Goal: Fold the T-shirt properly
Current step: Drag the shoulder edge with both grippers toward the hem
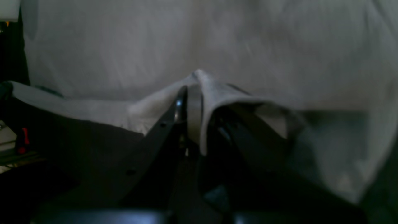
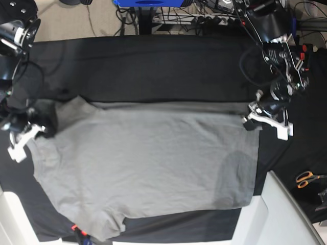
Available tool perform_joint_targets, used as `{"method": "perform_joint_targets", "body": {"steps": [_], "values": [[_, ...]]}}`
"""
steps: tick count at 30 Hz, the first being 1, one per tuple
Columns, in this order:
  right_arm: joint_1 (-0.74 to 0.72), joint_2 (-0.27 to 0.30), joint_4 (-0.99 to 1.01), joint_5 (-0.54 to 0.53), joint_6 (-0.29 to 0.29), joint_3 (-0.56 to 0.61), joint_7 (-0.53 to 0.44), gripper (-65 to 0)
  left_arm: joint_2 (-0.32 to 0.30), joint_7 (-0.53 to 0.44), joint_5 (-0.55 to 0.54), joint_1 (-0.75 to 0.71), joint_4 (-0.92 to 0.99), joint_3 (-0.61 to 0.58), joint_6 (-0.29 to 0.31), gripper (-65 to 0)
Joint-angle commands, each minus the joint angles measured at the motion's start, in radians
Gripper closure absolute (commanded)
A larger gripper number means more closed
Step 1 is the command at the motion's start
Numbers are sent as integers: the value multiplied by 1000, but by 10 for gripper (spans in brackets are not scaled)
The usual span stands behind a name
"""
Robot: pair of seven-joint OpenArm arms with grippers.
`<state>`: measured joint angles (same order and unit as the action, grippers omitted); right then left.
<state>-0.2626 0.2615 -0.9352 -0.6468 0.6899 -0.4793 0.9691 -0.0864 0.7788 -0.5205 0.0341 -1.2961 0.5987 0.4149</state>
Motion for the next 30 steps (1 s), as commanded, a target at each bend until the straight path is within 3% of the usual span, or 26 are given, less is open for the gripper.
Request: {"method": "perform_joint_targets", "body": {"steps": [1, 6, 13, 26, 30], "values": [[-19, 14, -12, -18, 8, 11, -23, -6, -9, -11, 10, 23, -17, 0, 5, 0], [-53, 12, 35, -20, 8, 46, -91, -6, -2, -11, 92, 63, -14, -6, 5, 0], [-117, 31, 109, -18, 8, 77, -135, -6, -8, -19, 95, 83, 10, -104, 5, 0], [-177, 31, 186, -20, 8, 199, -253, -6, -29, -22, 96, 148, 77, -105, 5, 0], [-178, 31, 187, -20, 8, 201, -278, -6, -36, -74, 96, 149, 97, -105, 5, 0]]}}
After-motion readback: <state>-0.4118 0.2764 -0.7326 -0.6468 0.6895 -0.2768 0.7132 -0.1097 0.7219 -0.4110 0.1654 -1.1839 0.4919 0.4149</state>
